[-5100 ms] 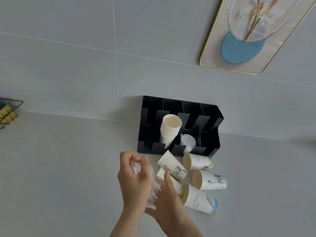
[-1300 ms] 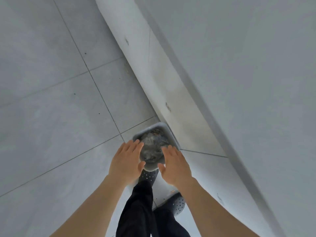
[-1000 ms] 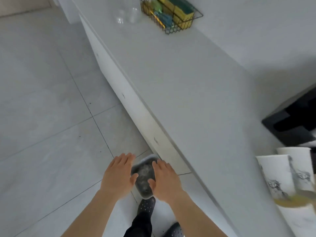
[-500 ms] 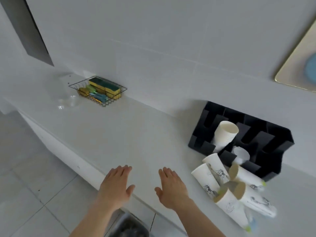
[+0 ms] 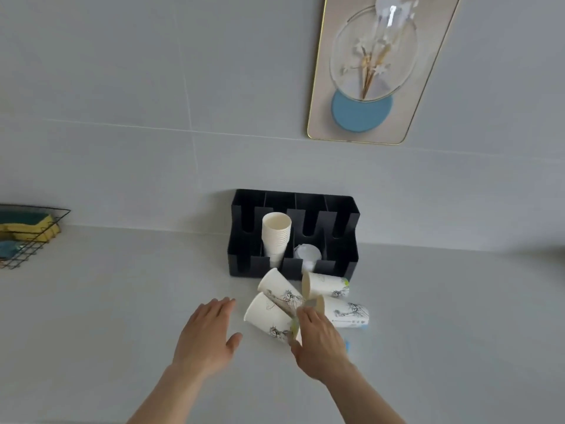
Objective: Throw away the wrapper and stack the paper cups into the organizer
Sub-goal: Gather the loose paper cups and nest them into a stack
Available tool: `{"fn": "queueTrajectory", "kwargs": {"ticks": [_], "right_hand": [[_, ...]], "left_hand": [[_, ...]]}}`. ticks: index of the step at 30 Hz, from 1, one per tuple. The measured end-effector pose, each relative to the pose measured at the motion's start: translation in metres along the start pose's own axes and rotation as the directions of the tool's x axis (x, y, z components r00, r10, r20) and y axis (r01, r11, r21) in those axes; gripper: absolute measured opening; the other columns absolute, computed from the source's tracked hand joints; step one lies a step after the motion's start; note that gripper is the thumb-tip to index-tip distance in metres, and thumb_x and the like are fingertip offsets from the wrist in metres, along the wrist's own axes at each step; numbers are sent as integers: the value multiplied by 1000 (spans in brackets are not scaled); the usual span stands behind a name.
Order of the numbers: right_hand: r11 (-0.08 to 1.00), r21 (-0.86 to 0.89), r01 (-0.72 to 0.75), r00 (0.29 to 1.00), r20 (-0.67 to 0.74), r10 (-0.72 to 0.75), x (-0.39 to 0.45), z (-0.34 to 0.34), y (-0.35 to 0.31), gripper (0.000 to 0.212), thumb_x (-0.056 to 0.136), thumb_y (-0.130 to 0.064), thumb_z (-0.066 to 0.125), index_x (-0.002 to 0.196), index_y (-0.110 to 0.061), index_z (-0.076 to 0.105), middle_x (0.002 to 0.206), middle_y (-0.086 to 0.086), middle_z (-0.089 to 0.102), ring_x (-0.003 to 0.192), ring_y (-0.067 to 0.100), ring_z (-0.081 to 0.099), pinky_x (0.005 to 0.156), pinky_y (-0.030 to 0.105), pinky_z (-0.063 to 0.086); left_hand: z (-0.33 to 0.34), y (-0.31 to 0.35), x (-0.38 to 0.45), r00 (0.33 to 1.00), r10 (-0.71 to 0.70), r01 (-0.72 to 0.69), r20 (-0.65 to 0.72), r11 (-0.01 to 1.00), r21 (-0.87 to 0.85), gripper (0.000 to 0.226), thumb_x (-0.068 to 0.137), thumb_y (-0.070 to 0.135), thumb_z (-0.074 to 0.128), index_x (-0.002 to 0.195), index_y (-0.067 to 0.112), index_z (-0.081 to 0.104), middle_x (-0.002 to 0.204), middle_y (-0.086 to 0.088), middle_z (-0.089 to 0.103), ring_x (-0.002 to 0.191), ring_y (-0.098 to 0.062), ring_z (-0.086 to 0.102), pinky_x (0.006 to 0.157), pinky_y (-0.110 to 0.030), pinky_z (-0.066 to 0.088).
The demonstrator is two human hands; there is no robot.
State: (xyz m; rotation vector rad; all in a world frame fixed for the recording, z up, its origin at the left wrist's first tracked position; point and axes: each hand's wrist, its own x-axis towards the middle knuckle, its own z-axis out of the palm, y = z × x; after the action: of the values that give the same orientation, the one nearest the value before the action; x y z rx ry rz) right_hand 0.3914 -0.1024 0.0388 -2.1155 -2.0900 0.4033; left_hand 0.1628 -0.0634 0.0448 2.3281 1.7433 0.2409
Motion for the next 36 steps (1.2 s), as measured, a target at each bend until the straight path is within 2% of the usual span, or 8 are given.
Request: {"fn": "queueTrajectory", "kwargs": {"ticks": [3,9,14,18,25,29,32,36], "right_hand": [[1000,-7,-27,1000,13,27,-7,3,29,55,98,-34,59,146,-15,38,145,-1,46,136,21,42,115,30,33],[1000,5,-21,999,31,21,-6,8,68,68,99,-32,59,155,-10,27,159,4,35,151,24,27,125,31,19],[999,30,25,999,44,-26,8,12,85,68,97,-31,63,153,-12,31,155,2,41,147,23,34,124,30,22],[995,69,70,995,64,-74,21,19,91,66,94,-32,67,149,-15,36,149,-1,46,138,22,42,118,30,31],[989,119,93,988,114,-106,49,38,84,69,88,-32,74,145,-16,40,146,-1,48,131,24,48,111,33,40],[992,103,67,984,158,-83,60,36,86,73,85,-33,76,145,-21,37,137,-3,52,126,23,52,105,33,43],[999,44,-25,992,126,20,87,44,38,81,86,-32,76,152,-22,29,140,-2,49,129,23,49,106,35,43],[1000,-2,-31,971,236,31,76,59,38,91,88,-33,73,159,-18,18,149,2,42,136,26,44,112,37,39]], "left_hand": [[11,24,11,999,45,-45,-2,999,4,69,95,42,57,154,19,30,158,3,38,147,-20,33,123,-34,21],[33,54,30,997,54,-56,49,997,45,71,92,43,60,154,20,33,155,2,43,146,-20,36,123,-35,22],[43,70,47,998,25,-31,65,996,89,71,90,44,62,152,21,37,152,3,47,143,-21,39,122,-36,27],[55,74,59,996,-5,-6,90,993,122,72,90,45,61,154,22,35,158,2,40,148,-21,34,124,-38,23],[73,59,81,987,7,-39,160,979,202,78,74,41,78,145,21,51,150,1,53,141,-24,46,118,-43,34],[76,55,109,982,59,-92,180,979,182,82,81,31,74,153,24,35,163,3,31,151,-23,27,124,-40,18],[75,6,145,966,167,-194,197,973,127,87,88,24,69,158,24,18,168,5,12,156,-21,8,127,-39,5],[84,-1,139,946,156,-203,284,968,146,94,84,16,72,159,26,16,168,5,14,156,-23,6,128,-42,4]]}}
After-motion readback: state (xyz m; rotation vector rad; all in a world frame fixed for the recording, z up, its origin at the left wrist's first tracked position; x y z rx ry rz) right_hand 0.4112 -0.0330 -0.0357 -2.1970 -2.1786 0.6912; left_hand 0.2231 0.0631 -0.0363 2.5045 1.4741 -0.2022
